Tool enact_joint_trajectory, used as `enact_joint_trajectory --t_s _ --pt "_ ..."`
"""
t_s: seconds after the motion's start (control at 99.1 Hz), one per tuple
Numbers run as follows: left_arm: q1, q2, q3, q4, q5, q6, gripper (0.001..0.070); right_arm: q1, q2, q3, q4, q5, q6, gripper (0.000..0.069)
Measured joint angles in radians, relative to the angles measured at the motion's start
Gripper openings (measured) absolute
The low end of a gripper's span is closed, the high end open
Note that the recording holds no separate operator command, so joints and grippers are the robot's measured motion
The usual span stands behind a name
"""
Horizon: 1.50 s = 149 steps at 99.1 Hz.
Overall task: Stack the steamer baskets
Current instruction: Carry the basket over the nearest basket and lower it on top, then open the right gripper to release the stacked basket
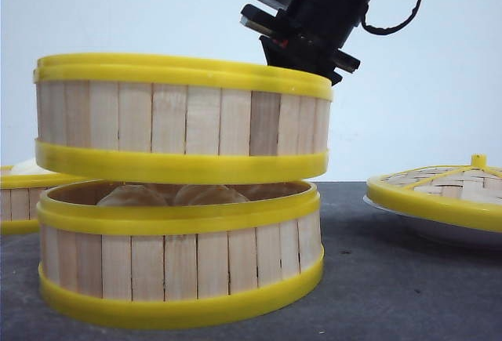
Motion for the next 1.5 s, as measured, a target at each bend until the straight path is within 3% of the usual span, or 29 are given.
enact_joint_trajectory --t_s 0.928,1.009,1.14,1.211,1.504 --pt "0.000 0.000 0.000 0.000 0.000 0.000 0.0538 0.004 0.081 0.000 0.045 0.013 0.029 0.0027" --pt "0.000 0.000 0.000 0.000 0.000 0.000 0.0538 0.004 0.081 0.000 0.048 0.005 0.037 0.0080" --pt "0.000 0.000 0.000 0.000 0.000 0.000 0.0538 0.005 0.081 0.000 0.053 -0.004 0.042 0.0276" --pt "0.000 0.000 0.000 0.000 0.000 0.000 0.0538 0.003 0.081 0.000 0.053 -0.005 0.044 0.0343" --pt "0.011 0.001 0.000 0.005 0.000 0.000 0.0538 -0.026 -0.001 0.000 0.020 -0.008 0.044 0.0383"
